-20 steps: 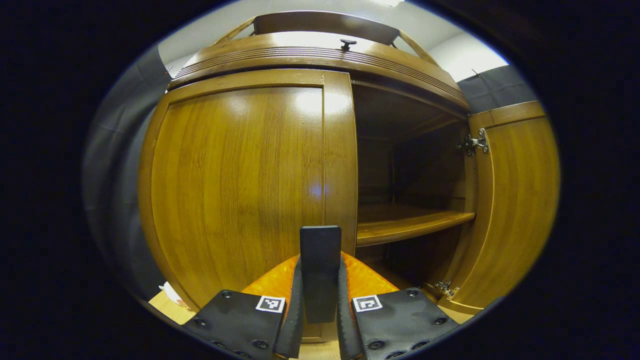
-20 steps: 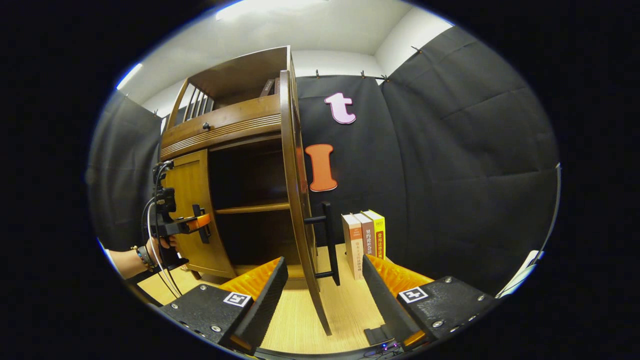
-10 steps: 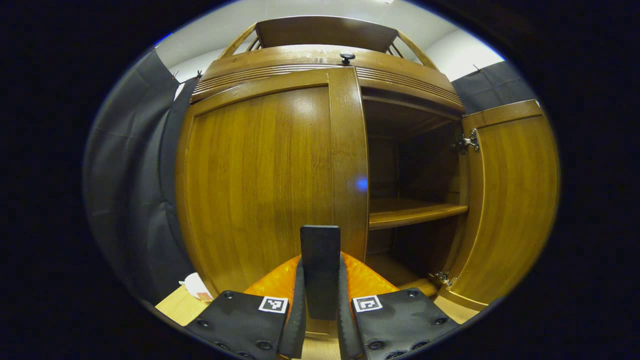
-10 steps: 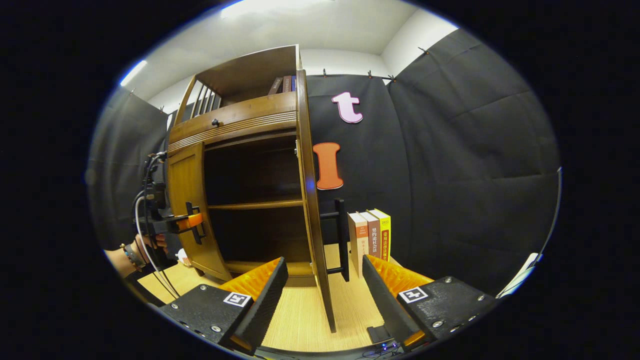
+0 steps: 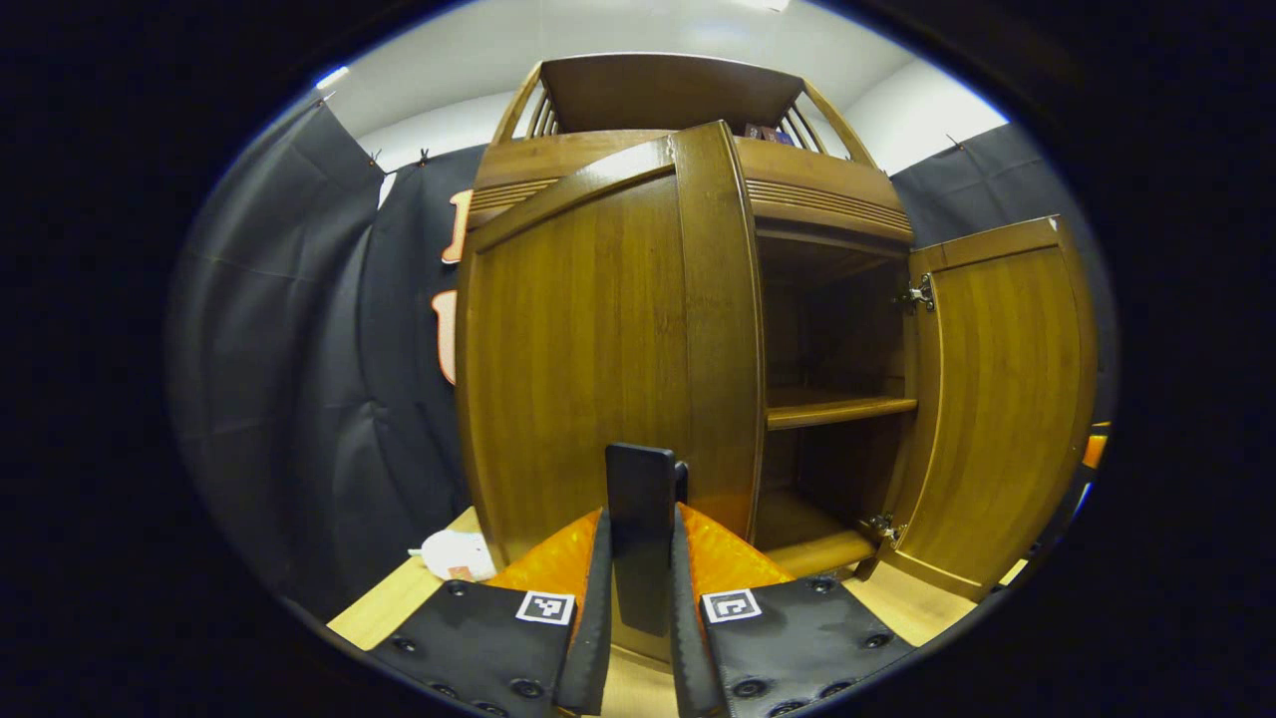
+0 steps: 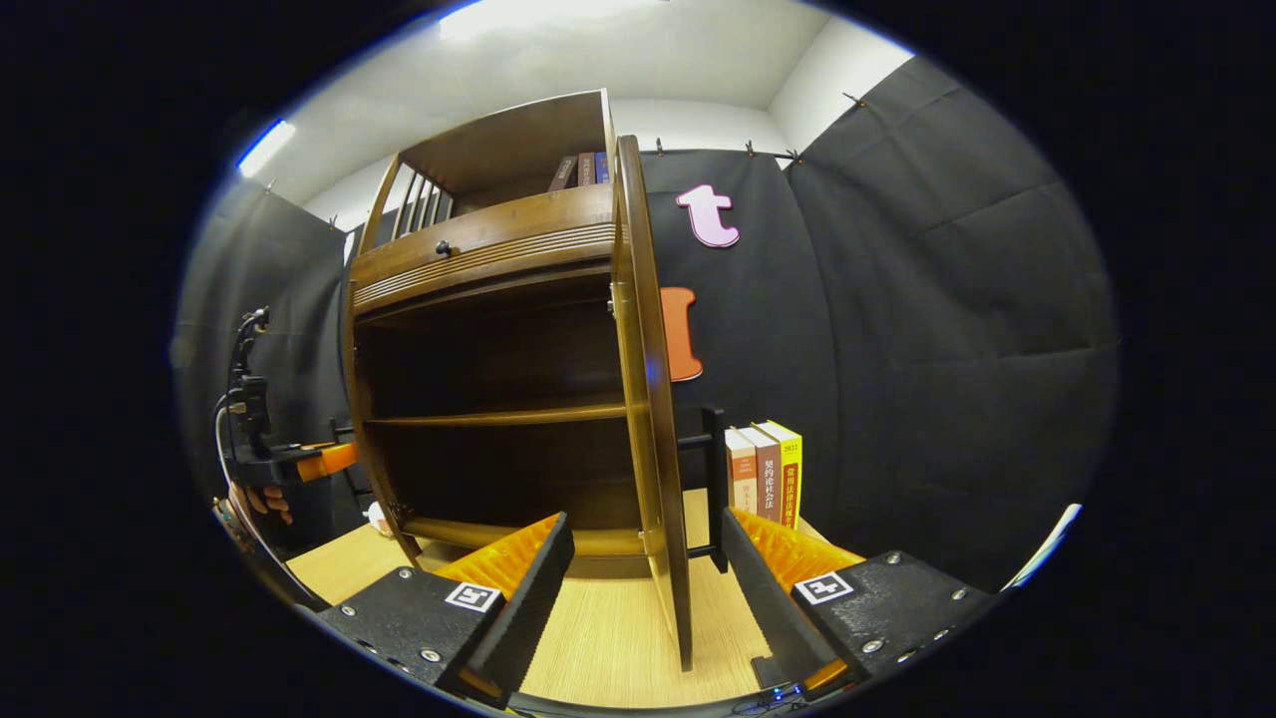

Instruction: Open the right door of the double-door shoe cabinet with the right hand, and open the left door with the left hand.

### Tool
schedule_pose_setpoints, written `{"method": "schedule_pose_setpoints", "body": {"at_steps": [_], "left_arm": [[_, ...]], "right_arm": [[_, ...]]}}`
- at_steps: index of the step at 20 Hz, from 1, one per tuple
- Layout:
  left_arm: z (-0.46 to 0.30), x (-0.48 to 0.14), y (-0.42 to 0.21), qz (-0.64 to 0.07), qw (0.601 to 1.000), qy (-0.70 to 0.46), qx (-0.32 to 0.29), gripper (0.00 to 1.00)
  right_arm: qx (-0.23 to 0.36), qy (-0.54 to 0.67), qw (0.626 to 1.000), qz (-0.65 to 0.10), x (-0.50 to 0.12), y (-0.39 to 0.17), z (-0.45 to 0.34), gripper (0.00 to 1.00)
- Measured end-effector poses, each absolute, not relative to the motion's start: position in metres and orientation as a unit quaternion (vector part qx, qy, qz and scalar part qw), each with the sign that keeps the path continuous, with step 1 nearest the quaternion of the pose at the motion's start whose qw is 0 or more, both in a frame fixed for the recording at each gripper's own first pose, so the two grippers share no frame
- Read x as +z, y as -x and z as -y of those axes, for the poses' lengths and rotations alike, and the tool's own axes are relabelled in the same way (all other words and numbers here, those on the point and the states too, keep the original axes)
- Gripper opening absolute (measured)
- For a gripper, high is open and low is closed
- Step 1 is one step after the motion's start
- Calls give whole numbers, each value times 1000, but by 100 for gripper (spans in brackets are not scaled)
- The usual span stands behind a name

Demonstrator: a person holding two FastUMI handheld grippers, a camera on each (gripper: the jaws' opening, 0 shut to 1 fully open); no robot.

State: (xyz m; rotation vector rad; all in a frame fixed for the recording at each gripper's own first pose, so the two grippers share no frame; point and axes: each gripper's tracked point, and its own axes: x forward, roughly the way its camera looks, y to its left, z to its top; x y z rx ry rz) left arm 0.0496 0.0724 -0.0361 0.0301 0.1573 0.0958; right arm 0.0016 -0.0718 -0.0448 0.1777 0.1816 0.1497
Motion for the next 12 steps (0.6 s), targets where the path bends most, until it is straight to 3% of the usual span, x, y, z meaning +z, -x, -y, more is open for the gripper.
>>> {"method": "schedule_pose_setpoints", "body": {"at_steps": [4, 12], "left_arm": [[-105, -31, -18, -77, 994, -32, 69, 29], [-171, -31, 20, -63, 990, -49, 113, 22]], "right_arm": [[79, -88, 989, -86, -42, -4, 70, 92], [83, -90, 988, -93, -46, -4, 62, 92]]}}
